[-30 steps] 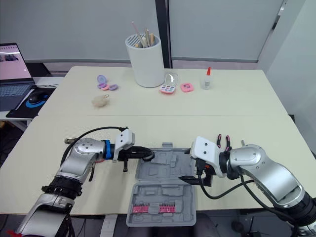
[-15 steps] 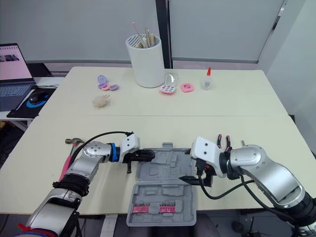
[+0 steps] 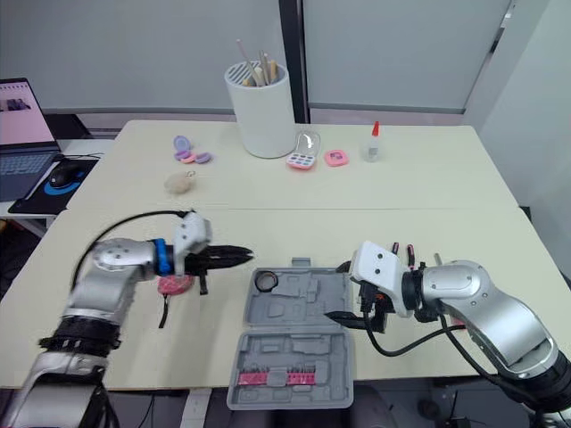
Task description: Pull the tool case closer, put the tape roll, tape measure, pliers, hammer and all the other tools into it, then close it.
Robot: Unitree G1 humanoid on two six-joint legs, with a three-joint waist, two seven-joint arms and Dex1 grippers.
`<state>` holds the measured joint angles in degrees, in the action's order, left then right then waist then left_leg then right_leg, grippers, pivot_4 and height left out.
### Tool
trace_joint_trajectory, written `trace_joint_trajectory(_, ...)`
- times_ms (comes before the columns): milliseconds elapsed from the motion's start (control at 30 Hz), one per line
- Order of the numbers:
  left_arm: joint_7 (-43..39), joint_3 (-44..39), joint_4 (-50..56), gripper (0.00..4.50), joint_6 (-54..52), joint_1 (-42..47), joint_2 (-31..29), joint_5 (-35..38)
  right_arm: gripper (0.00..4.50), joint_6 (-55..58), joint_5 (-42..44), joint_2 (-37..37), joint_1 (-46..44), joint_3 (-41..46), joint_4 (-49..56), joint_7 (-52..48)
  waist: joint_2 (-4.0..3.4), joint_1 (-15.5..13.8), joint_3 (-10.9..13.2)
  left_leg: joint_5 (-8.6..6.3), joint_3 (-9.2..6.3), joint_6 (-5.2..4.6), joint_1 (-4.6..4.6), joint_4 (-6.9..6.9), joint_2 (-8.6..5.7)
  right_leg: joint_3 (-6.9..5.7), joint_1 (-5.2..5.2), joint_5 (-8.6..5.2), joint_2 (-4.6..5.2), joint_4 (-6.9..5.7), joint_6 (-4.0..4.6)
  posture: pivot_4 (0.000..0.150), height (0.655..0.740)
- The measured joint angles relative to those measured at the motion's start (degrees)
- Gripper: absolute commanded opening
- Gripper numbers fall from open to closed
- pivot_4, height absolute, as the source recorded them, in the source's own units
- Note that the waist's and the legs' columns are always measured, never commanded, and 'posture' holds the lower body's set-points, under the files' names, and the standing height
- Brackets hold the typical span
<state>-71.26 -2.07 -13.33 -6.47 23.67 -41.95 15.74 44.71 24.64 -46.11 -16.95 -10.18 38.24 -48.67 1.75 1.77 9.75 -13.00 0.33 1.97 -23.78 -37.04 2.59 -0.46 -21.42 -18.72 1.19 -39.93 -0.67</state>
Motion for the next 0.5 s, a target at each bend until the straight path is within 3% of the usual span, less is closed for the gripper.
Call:
trace_joint_trajectory(167,5.4,-9.3,3.8,0.43,-3.7,-10.4,-3.5,2.3,4.50,-4.8,-1.4,-3.5,7.6,8.3,-0.2,0.1,0.00,-0.2,0.0,0.00,-0.01,0.00,0.00,-0.01,-0.01,-0.03,0.02,0.00,0.07,0.02,0.00,0.150,0.7376)
trace_joint_trajectory(267,9.2,-18.1,5.2,0.97,-6.9,-19.8,-4.4,4.5,4.50,-7.7,-2.0,-5.9,15.1,16.9,-1.3,-0.8,0.01,-0.1,0.0,0.00,0.03,0.00,0.02,0.05,0.01,0.00,0.01,0.00,0.09,0.07,0.00,0.150,0.7376)
trace_joint_trajectory(500,13.4,-31.5,4.3,3.31,-8.8,-35.2,-4.6,6.8,4.50,-16.2,-5.0,-8.0,30.6,28.6,-6.7,-5.8,0.06,-0.4,0.0,-0.01,0.03,0.01,0.14,0.06,0.00,-0.02,0.15,-0.01,0.12,0.09,0.00,0.150,0.7376)
